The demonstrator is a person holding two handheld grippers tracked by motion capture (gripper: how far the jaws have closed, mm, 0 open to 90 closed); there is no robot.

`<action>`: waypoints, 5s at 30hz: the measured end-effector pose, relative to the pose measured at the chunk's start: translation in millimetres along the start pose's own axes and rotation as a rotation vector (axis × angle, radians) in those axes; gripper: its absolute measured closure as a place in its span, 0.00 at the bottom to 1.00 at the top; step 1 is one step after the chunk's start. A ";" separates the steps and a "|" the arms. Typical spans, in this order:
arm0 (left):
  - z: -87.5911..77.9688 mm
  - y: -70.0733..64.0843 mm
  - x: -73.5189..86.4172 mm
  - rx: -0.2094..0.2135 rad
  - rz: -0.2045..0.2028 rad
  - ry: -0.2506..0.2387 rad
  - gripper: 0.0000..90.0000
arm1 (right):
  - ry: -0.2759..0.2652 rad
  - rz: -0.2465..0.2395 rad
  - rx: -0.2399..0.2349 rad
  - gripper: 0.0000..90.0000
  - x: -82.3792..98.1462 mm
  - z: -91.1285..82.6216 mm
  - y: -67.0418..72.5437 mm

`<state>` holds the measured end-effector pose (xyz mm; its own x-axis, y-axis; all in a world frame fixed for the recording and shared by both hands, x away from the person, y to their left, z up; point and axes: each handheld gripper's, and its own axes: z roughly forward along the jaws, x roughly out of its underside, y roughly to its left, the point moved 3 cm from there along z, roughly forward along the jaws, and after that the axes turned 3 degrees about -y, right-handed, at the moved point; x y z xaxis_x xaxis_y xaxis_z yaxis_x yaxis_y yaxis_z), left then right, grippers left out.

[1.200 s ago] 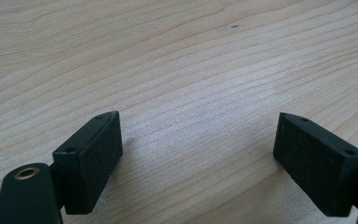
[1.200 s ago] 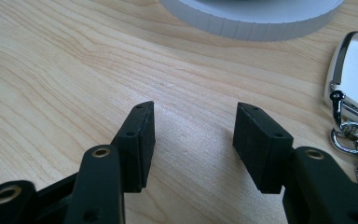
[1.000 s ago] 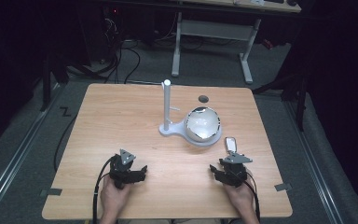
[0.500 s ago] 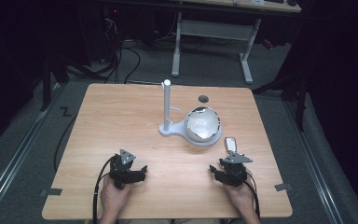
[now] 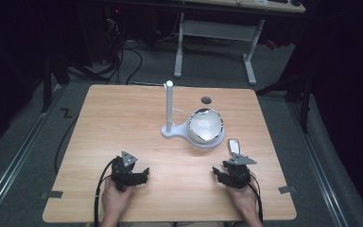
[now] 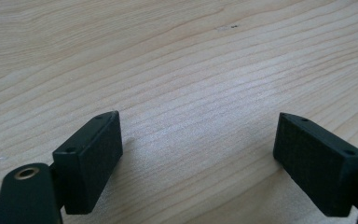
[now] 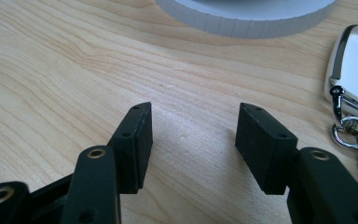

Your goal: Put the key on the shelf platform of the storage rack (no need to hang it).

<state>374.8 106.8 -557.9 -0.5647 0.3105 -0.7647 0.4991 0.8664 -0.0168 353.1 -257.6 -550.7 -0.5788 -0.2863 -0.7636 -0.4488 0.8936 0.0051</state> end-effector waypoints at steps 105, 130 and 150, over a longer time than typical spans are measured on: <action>0.0 0.1 0.0 0.000 0.000 0.000 0.18 | 0.021 0.091 0.167 0.86 15.3 -23.8 -67.1; 0.0 0.0 0.1 0.001 -0.002 0.000 0.18 | -0.041 0.046 0.159 0.91 4.3 -39.1 -59.1; 0.0 0.0 0.1 0.001 -0.001 0.000 0.18 | -0.170 0.061 0.096 0.91 -22.4 -77.6 -55.0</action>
<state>374.8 106.8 -557.9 -0.5654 0.3093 -0.7646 0.4988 0.8665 -0.0184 338.0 -327.1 -483.8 -0.4759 -0.1756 -0.8618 -0.3446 0.9388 -0.0010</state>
